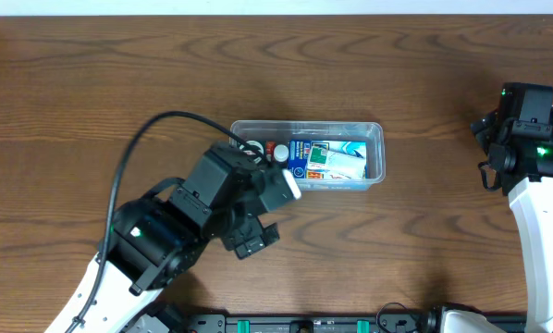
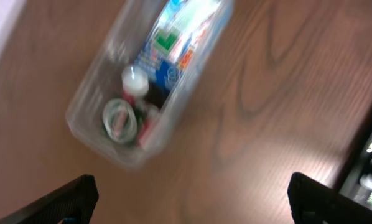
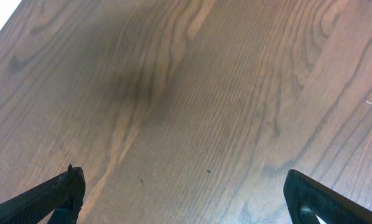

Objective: Pack container

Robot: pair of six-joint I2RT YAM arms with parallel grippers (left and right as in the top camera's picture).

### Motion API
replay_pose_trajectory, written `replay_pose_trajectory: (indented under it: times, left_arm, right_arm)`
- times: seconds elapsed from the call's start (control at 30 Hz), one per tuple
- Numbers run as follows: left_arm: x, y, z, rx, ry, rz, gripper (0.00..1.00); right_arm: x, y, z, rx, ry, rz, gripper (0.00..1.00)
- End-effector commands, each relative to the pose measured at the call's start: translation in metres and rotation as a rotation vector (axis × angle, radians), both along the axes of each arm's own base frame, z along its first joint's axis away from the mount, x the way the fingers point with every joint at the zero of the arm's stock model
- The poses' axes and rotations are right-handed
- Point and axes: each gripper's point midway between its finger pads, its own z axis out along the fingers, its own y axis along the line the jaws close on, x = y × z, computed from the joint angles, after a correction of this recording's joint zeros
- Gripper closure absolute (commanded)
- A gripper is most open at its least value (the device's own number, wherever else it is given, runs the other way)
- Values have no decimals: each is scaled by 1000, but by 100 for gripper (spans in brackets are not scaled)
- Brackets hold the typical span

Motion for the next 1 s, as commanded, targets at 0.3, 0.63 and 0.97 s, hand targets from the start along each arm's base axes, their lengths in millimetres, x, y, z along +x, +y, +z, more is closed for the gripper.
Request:
replay_pose_trajectory:
  times: [0.3, 0.63, 0.97]
  left_arm:
    - [33, 39, 8, -264, 66, 526, 2]
    - [63, 107, -4, -506, -277, 733, 2]
    - [39, 152, -26, -578, -466, 844, 2]
  right_arm:
    - [-1, -4, 3, -5, -11, -24, 1]
    - [-1, -4, 3, -5, -11, -23, 1]
    - [-1, -4, 3, -5, -11, -23, 1]
